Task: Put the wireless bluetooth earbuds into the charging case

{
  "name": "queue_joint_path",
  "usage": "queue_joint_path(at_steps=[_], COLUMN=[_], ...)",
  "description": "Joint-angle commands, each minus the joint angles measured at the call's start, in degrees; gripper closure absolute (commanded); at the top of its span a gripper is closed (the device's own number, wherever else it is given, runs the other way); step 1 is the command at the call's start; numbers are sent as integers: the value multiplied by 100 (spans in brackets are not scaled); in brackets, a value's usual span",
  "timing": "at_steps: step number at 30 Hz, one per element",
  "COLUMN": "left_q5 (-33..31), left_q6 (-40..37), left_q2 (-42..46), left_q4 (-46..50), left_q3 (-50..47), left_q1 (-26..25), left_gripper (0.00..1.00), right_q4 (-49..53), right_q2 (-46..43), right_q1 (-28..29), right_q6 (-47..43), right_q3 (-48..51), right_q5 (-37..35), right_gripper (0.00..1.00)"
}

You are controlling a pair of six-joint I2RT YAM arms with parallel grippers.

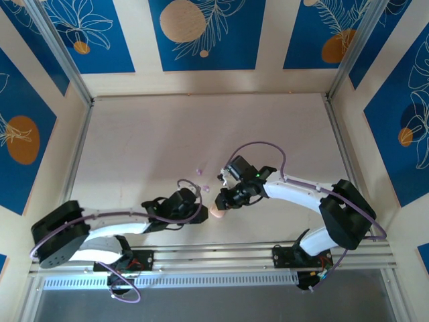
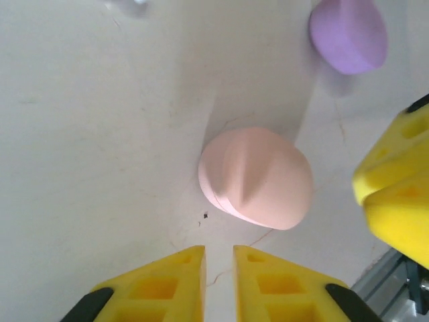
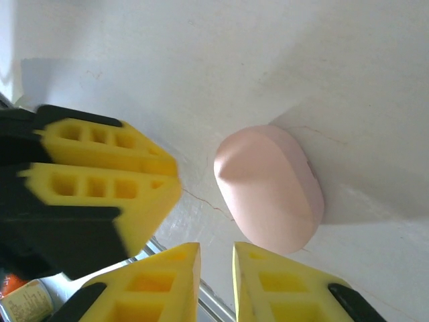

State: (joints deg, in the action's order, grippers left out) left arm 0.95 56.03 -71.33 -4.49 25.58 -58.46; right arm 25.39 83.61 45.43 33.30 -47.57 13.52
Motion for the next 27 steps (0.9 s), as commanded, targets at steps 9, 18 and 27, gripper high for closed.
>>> queue_joint_path(at_steps=[9,18,27], left_q5=[-237,-157,-103], left_q6=[-647,-791,-896], left_q2=[1784,1891,1841], left_q4=[2071,2178,2228], left_q3=[-132,-102,55], left_q1=[1086,1335,1431], left_gripper=[60,38,29], right_q4=[295,393,975], right_q2=[508,1019,685], right_q1=[386,615,831], right_q6=[25,32,-32], right_q3=[-496,-604,-1005], right_q5=[-255,-568,-1126], right_gripper=[78,77,72])
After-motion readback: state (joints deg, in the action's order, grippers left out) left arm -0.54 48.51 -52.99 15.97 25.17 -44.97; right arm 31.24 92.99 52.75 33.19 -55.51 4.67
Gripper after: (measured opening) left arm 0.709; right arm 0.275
